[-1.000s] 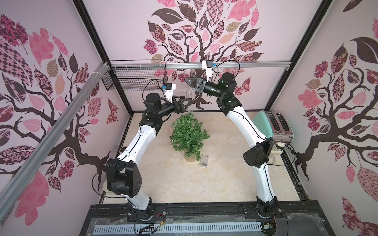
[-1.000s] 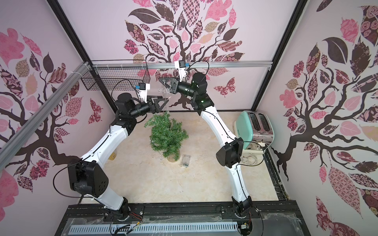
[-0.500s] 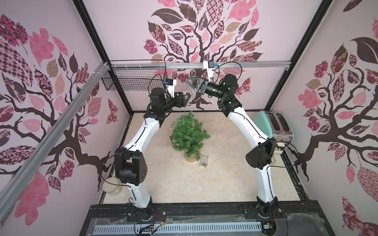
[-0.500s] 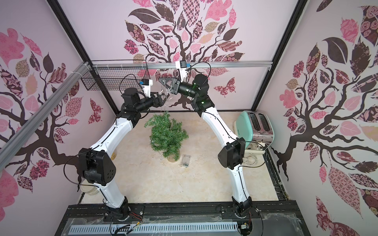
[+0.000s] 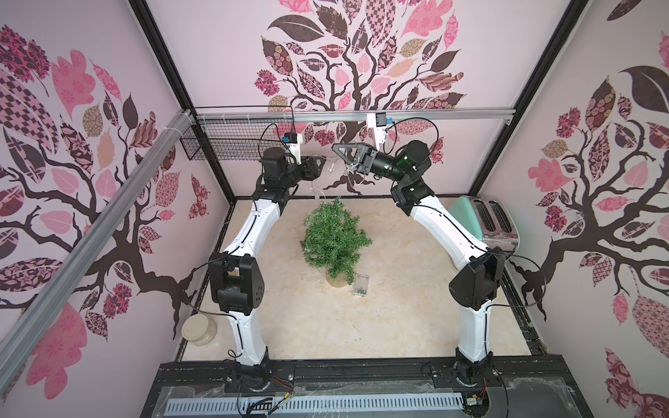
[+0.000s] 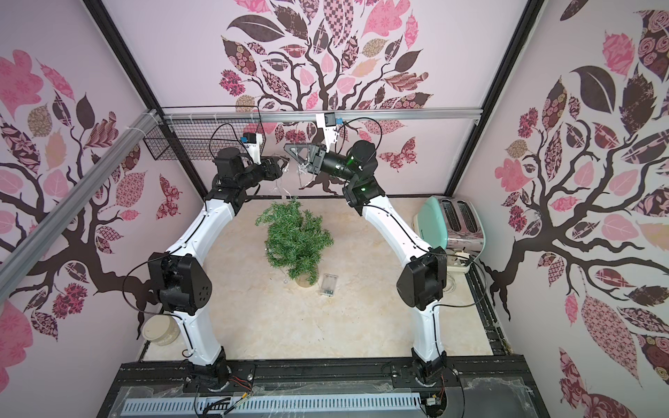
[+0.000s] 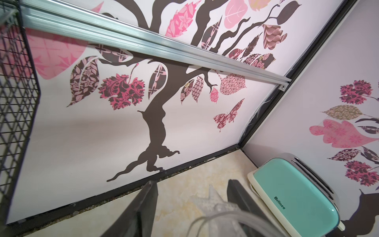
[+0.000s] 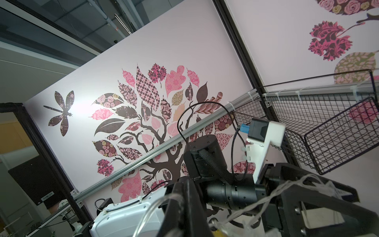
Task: Remove string lights from the small christmas tree
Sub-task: Remove the light string from the Christmas tree.
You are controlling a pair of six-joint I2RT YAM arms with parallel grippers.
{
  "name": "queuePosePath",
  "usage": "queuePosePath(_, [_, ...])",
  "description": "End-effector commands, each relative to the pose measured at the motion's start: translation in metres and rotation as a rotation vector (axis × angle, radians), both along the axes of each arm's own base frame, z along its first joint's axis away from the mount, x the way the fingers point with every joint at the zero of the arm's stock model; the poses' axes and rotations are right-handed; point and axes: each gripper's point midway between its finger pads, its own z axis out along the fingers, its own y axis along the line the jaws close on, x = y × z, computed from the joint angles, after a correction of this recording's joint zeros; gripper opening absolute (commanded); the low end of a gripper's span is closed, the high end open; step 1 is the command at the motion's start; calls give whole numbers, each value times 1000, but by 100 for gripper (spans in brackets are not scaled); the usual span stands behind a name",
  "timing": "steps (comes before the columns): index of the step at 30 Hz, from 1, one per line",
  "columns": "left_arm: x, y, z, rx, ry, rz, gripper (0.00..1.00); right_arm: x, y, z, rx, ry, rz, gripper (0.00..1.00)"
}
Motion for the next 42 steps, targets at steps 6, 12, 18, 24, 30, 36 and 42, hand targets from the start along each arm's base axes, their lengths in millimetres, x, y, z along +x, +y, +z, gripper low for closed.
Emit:
queuePosePath(6, [7,38,1,-17,-7,107,24,-21,-5,12,20,-52,32,0])
queuePosePath(12, [-6,63,2,-2,-16,189,5,-18,-1,5,-21,-32,38,0])
queuePosePath(18, [-32,80,19,-7,-61,252,0,-24,0,13,-38,-50,55,0])
queuePosePath(24, [-63,91,31,-25,-103,303,0,-48,9,25,-63,-116,86,0])
queuePosePath(30, [-96,104,52,-18,-146,370,0,-70,18,36,-75,-156,116,0])
queuePosePath(36, [-128,115,65,-23,-177,424,0,-93,18,49,-73,-203,130,0])
queuePosePath(42, [-154,125,72,-28,-140,474,0,-121,19,56,-83,-238,146,0])
